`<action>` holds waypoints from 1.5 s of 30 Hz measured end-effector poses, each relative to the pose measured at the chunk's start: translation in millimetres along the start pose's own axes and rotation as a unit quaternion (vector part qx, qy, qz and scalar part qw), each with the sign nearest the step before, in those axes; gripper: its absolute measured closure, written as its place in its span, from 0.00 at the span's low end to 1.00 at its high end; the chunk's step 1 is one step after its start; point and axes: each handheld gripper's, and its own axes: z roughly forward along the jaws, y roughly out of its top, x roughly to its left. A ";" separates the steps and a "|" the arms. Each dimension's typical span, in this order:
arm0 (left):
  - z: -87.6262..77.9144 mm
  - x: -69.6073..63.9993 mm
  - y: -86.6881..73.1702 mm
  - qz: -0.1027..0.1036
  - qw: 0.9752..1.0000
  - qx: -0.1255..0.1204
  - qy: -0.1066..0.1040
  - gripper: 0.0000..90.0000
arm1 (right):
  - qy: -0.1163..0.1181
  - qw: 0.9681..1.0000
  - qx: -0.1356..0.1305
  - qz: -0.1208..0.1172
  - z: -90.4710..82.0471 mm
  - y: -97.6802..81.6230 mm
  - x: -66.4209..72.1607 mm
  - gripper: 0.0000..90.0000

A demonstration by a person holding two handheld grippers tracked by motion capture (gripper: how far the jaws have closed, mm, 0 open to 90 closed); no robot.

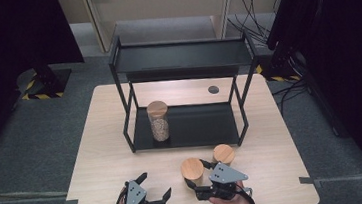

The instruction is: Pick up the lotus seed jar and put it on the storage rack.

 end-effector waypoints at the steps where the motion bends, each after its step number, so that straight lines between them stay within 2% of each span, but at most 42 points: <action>1: -0.1 0.1 0.1 0.000 1.000 0.000 0.000 0.03 | -0.002 1.000 0.002 0.000 2.7 1.6 0.4 0.28; 10: -1.4 0.3 0.0 0.001 1.000 -0.002 0.001 0.03 | -0.018 1.000 0.009 0.011 24.2 16.1 0.9 0.28; 21: -1.9 0.7 -0.1 0.000 1.000 -0.003 0.002 0.03 | -0.050 0.999 0.008 0.020 45.8 32.9 -2.0 0.28; 29: -2.2 1.2 0.0 0.000 1.000 -0.003 0.002 0.03 | -0.083 0.996 0.017 0.034 67.6 38.8 -7.5 0.28; 39: -2.5 1.4 -0.3 -0.001 1.000 -0.003 0.002 0.03 | -0.108 0.993 0.013 0.042 85.7 48.0 -9.2 0.28; 45: -2.5 1.4 -0.5 -0.001 1.000 -0.004 0.001 0.03 | -0.131 0.990 0.012 0.049 100.5 54.6 -11.1 0.28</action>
